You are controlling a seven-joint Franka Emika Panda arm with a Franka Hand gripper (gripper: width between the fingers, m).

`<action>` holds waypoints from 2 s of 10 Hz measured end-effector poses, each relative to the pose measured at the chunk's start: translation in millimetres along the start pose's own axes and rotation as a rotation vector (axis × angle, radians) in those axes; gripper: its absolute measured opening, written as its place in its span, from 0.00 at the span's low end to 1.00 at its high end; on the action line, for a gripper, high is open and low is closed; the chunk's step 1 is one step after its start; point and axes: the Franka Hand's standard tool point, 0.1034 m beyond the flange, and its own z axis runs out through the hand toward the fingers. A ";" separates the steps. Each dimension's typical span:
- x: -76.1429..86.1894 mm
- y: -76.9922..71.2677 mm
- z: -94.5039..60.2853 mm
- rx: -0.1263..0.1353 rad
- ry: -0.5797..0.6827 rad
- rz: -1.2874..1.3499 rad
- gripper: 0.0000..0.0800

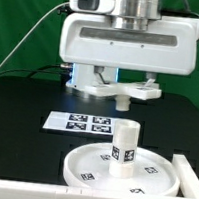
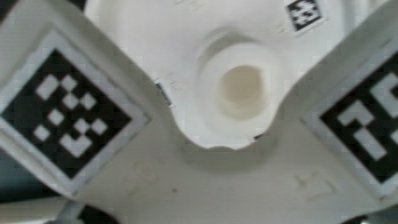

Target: Assemble round table

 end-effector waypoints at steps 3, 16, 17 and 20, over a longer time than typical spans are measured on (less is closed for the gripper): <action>-6.7 -9.7 10.8 0.001 0.015 -0.006 0.57; -15.3 -3.4 46.1 -0.021 -0.034 0.005 0.57; -15.2 -3.4 46.0 -0.021 -0.034 0.005 0.57; -15.2 -3.7 46.3 -0.018 -0.035 0.036 0.57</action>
Offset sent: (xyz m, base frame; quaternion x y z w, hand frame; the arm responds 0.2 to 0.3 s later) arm 0.0000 0.0000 0.0000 0.0000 0.0000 0.0000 1.0000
